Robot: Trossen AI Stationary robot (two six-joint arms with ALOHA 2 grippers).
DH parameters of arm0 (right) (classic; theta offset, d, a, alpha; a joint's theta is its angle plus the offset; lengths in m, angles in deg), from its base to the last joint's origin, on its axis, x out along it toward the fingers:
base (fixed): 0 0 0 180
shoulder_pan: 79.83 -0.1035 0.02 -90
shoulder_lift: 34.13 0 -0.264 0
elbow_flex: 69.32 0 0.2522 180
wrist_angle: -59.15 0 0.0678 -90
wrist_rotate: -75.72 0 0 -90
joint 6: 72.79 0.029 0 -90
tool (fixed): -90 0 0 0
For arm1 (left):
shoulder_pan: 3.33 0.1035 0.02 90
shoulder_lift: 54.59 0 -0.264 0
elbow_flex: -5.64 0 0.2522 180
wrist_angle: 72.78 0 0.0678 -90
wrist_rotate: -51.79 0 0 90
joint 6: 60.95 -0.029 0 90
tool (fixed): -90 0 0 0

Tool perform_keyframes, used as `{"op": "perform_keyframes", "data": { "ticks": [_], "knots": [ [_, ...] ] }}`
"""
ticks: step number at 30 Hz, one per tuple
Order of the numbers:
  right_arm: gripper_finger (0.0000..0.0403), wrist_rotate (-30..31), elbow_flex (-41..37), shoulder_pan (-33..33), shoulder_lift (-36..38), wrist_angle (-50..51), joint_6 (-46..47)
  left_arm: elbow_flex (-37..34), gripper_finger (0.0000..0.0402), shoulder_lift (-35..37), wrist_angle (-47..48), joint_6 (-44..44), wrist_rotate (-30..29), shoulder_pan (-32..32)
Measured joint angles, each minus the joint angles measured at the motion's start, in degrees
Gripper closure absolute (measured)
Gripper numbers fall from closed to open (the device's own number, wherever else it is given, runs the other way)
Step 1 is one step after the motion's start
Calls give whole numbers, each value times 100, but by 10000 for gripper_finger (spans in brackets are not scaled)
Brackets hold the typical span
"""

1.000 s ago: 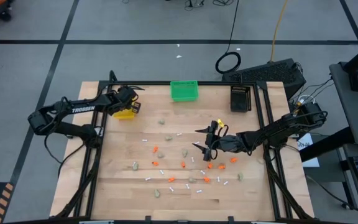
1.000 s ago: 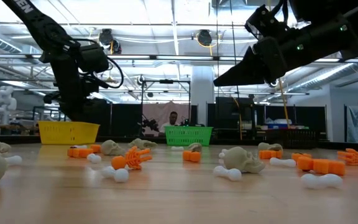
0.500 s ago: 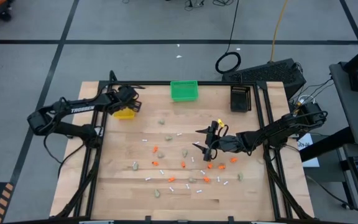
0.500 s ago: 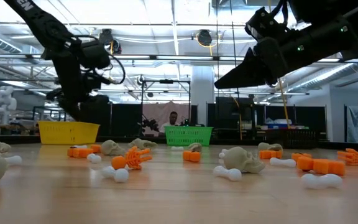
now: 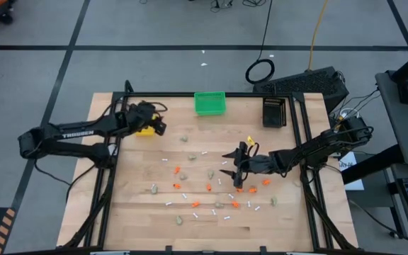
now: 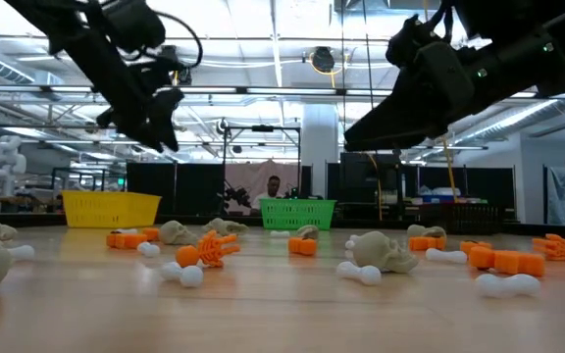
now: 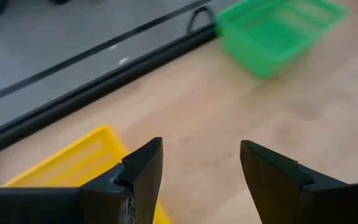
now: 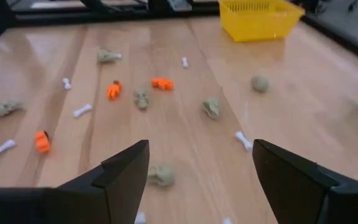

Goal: Sort Halloween decoration
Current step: Put the gray skull toy into the green bin

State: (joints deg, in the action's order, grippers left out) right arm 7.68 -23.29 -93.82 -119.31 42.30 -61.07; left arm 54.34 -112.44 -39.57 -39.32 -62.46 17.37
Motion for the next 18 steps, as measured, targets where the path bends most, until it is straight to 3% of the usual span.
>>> {"op": "perform_keyframes", "data": {
  "ticks": [8,18],
  "knots": [
    [131,-273,-2,-33,-2,277,713,-2,187,-8,-406,-10,4,-1389],
    [131,-239,-2,-149,-2,262,688,-70,187,-14,-775,-708,0,-2875]
  ]
}}
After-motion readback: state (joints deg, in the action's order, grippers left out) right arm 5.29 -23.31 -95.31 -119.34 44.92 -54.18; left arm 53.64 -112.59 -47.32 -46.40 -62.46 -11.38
